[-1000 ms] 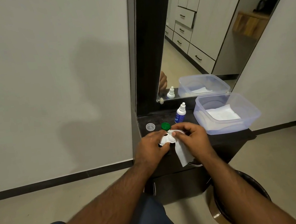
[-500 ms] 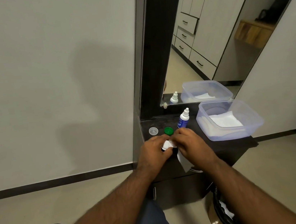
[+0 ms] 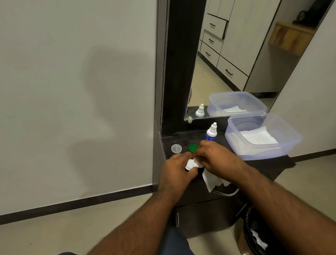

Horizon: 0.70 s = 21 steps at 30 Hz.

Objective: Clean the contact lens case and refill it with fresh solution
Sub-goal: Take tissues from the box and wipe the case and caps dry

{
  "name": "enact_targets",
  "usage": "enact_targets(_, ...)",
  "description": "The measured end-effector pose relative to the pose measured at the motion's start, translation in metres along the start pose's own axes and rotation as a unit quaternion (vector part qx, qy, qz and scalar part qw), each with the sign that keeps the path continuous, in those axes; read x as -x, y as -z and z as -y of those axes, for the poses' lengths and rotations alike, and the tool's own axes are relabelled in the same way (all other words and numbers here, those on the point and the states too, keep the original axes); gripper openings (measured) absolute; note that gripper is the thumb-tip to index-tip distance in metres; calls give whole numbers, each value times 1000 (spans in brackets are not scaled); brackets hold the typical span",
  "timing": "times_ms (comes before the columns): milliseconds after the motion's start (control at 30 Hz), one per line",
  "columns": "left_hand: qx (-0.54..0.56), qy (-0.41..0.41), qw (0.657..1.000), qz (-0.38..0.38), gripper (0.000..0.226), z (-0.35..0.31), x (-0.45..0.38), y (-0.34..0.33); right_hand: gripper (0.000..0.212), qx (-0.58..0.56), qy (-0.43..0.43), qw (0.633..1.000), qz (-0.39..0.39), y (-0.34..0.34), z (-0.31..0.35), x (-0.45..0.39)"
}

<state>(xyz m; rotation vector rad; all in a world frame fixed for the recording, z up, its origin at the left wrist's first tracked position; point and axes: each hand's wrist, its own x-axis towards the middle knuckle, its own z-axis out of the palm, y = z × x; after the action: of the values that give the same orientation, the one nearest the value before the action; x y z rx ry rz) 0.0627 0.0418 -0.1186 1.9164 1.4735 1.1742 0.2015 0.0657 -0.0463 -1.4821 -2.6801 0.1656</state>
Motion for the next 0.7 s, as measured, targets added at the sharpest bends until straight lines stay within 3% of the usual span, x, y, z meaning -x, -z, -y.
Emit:
enact_targets(67, 8, -1, 1000, 2, 37, -1, 0, 1, 25, 3, 21, 999, 28, 1, -1, 4)
enact_targets(167, 11, -2, 1000, 3, 35, 0, 0, 1, 26, 3, 17, 1000, 7, 2, -1, 4)
enact_targets(367, 7, 3, 1000, -2, 29, -1, 0, 0, 19, -37, -72, 994, -79, -13, 2, 3)
enact_targets(500, -10, 4, 1000, -5, 37, -2, 0, 0, 17, -169, -194, 954, -156, -19, 7, -1)
enact_targets(600, -16, 5, 1000, -6, 39, -4, 0, 1, 16, -211, -241, 933, -166, -22, 8, -3)
enact_targets(700, 1, 2, 1000, -9, 34, -5, 1, 2, 14, -217, -226, 937, -157, -23, 10, 0)
